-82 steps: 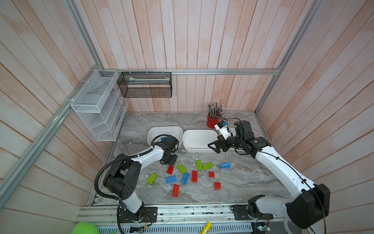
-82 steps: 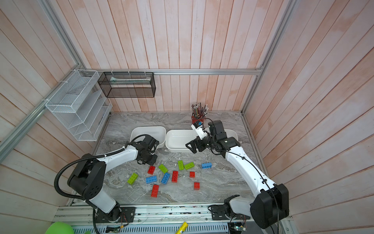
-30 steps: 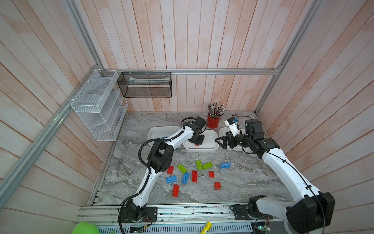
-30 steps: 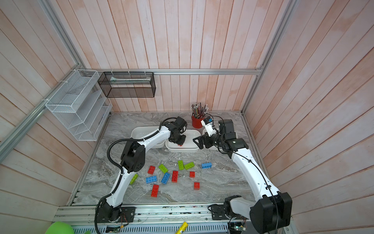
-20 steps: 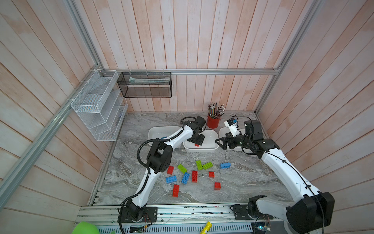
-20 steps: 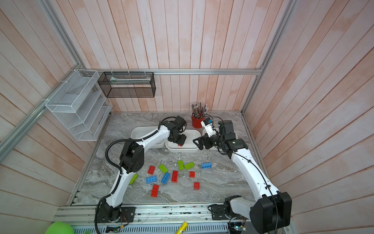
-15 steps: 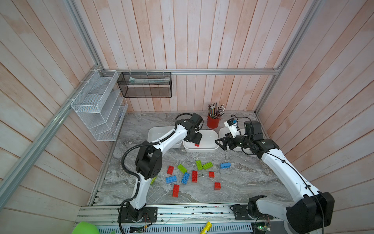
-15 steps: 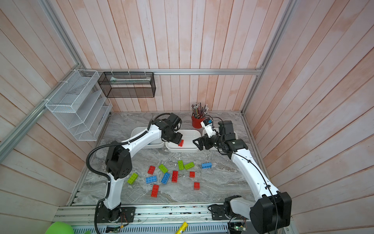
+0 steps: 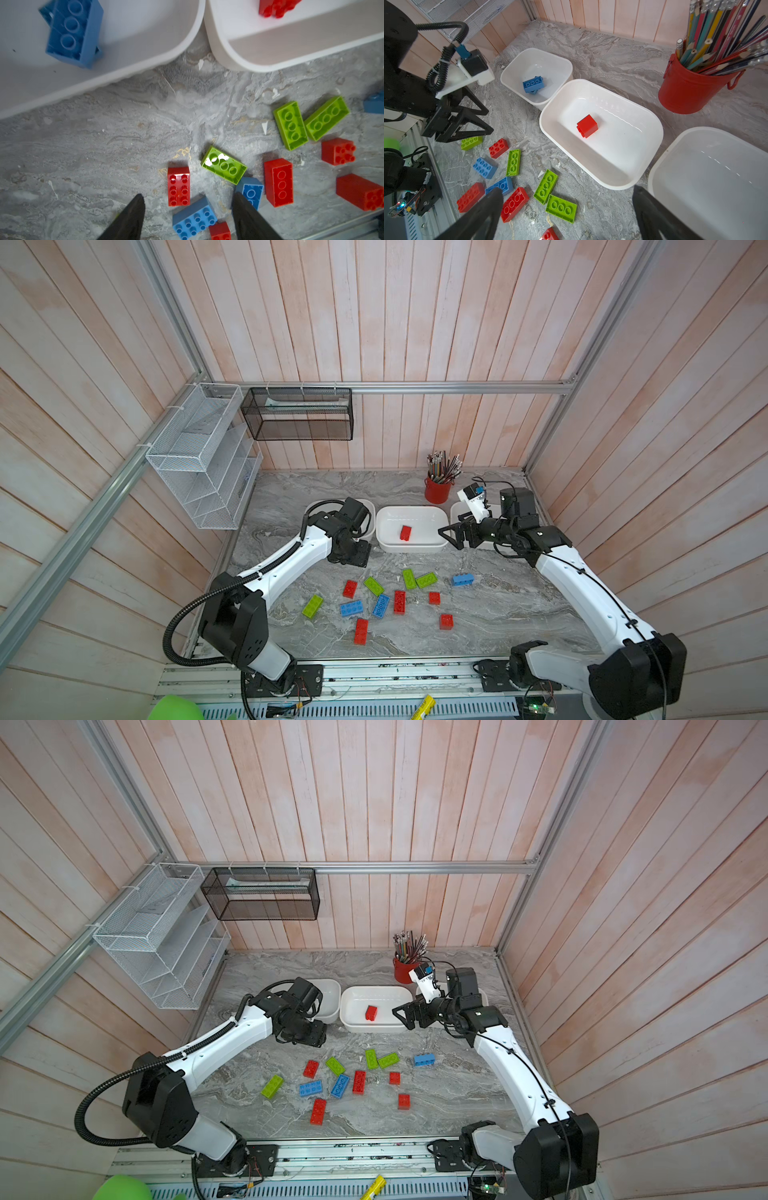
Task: Sort the legos into containers by color
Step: Place the lego in the container, then pick up the lego from the center of the table.
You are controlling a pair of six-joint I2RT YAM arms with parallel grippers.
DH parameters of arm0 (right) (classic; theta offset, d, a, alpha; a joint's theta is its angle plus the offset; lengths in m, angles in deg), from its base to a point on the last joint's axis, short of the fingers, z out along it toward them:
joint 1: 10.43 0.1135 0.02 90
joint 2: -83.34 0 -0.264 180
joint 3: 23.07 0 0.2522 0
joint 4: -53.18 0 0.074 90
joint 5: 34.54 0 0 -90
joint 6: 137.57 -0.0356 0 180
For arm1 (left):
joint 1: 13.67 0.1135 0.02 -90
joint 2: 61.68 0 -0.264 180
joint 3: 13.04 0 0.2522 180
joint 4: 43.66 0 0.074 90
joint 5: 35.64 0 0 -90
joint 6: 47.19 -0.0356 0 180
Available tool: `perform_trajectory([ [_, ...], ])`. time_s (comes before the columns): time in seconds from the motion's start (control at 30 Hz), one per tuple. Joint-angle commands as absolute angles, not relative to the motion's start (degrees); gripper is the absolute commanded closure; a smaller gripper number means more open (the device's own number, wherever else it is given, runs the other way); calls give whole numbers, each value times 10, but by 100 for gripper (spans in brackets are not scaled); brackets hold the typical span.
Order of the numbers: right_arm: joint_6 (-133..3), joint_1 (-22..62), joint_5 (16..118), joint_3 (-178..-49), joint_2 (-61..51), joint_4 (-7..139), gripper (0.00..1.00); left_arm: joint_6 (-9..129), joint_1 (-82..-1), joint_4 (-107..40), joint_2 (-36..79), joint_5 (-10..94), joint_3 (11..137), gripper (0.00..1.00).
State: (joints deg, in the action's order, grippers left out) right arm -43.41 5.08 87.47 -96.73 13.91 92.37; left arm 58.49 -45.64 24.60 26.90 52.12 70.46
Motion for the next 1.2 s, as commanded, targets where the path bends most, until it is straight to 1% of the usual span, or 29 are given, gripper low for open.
perform_trajectory([
  [0.0, -441, 55, 881, -960, 137, 923, 2, 611, -461, 232, 243, 491, 653, 31],
  [0.17, -440, 55, 879, -957, 140, 926, 2, 638, -470, 191, 244, 504, 581, 35],
  [0.4, -439, 56, 877, -955, 143, 928, 2, 653, -487, 157, 299, 517, 570, 40],
  [0.5, -438, 56, 873, -952, 149, 930, 2, 658, -490, 165, 322, 544, 568, 41],
  [0.7, -434, 56, 869, -950, 151, 930, 2, 661, -490, 177, 339, 583, 567, 43],
  [0.83, -434, 56, 873, -952, 145, 929, 2, 664, -491, 159, 336, 569, 562, 48],
  [0.93, -435, 55, 874, -955, 142, 928, 2, 664, -494, 147, 356, 561, 556, 53],
  [1.1, -434, 55, 873, -955, 141, 929, 2, 659, -494, 148, 359, 565, 564, 69],
  [1.17, -434, 55, 872, -952, 142, 929, 2, 655, -494, 164, 354, 566, 583, 73],
])
